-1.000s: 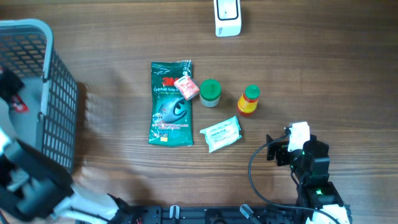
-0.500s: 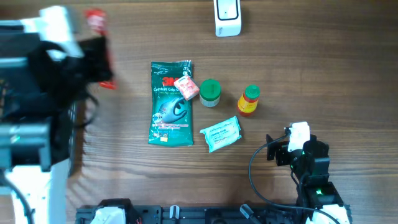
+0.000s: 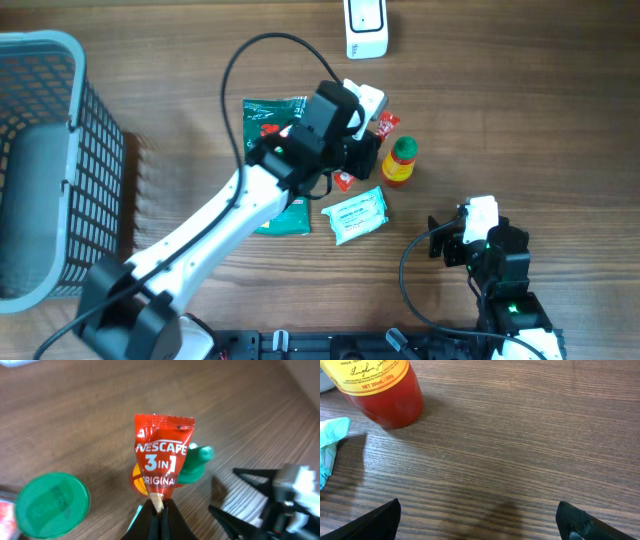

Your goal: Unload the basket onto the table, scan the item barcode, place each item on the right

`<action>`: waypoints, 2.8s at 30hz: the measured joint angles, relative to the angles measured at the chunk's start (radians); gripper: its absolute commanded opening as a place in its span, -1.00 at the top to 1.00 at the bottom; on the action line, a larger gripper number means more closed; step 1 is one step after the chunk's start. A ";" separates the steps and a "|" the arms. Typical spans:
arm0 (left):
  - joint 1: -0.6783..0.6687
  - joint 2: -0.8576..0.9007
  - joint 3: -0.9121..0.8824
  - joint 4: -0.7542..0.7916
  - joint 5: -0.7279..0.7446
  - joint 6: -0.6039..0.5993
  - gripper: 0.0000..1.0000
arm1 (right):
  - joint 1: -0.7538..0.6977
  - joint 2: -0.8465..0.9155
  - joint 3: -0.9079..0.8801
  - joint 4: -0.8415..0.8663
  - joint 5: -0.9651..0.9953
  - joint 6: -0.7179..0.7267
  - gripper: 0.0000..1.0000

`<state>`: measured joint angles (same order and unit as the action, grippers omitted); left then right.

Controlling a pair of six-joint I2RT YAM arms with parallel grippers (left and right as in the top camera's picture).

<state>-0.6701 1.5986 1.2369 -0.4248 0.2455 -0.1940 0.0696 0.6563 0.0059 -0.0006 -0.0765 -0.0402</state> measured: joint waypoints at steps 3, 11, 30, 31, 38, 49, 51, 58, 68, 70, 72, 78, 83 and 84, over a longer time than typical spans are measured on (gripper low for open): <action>-0.010 0.071 0.000 0.037 0.000 -0.040 0.84 | 0.000 0.000 0.000 0.000 0.000 0.000 -0.99; -0.019 0.092 -0.003 0.048 -0.013 -0.101 0.70 | 0.000 0.000 0.000 0.000 0.000 0.000 -0.99; 0.074 -0.447 0.037 -0.116 -0.437 -0.006 -1.00 | 0.000 0.000 0.000 0.000 0.000 0.000 -0.99; 0.074 -0.486 0.042 -0.188 -0.468 0.003 -1.00 | 0.000 0.000 0.000 -0.002 0.000 0.000 -0.99; 0.077 -0.662 0.034 -0.873 -0.563 -0.039 -1.00 | 0.000 0.000 0.000 0.001 0.056 -0.117 -0.99; 0.077 -0.900 0.031 -1.079 -0.574 -0.142 -1.00 | 0.000 0.000 0.000 0.002 0.047 -0.197 -1.00; 0.077 -0.900 0.031 -1.079 -0.574 -0.142 -1.00 | 0.000 0.000 0.000 0.024 0.016 -0.196 -0.99; 0.077 -0.900 0.031 -1.079 -0.574 -0.142 -1.00 | 0.000 0.000 0.000 0.298 -0.157 0.342 -0.99; 0.077 -0.900 0.031 -1.079 -0.574 -0.143 -1.00 | 0.000 0.000 0.000 0.066 -0.584 1.536 -1.00; 0.077 -0.900 0.031 -1.079 -0.574 -0.143 -1.00 | 0.000 0.000 0.000 0.074 -0.633 1.606 -0.99; 0.077 -0.900 0.031 -1.079 -0.574 -0.143 -1.00 | 0.000 0.000 0.000 0.135 -0.694 1.699 -0.99; 0.077 -0.900 0.031 -1.079 -0.575 -0.143 -1.00 | -0.001 -0.001 0.000 0.272 -0.749 1.991 -0.99; 0.077 -0.900 0.031 -1.078 -0.575 -0.143 -1.00 | -0.008 0.005 0.000 0.349 -0.688 2.082 -0.99; 0.077 -0.900 0.031 -1.079 -0.574 -0.143 -1.00 | -0.008 0.005 0.000 0.376 -0.684 2.086 -0.99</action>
<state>-0.5934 0.6983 1.2682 -1.5036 -0.3286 -0.3367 0.0620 0.6617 0.0059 0.3756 -0.7605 2.0457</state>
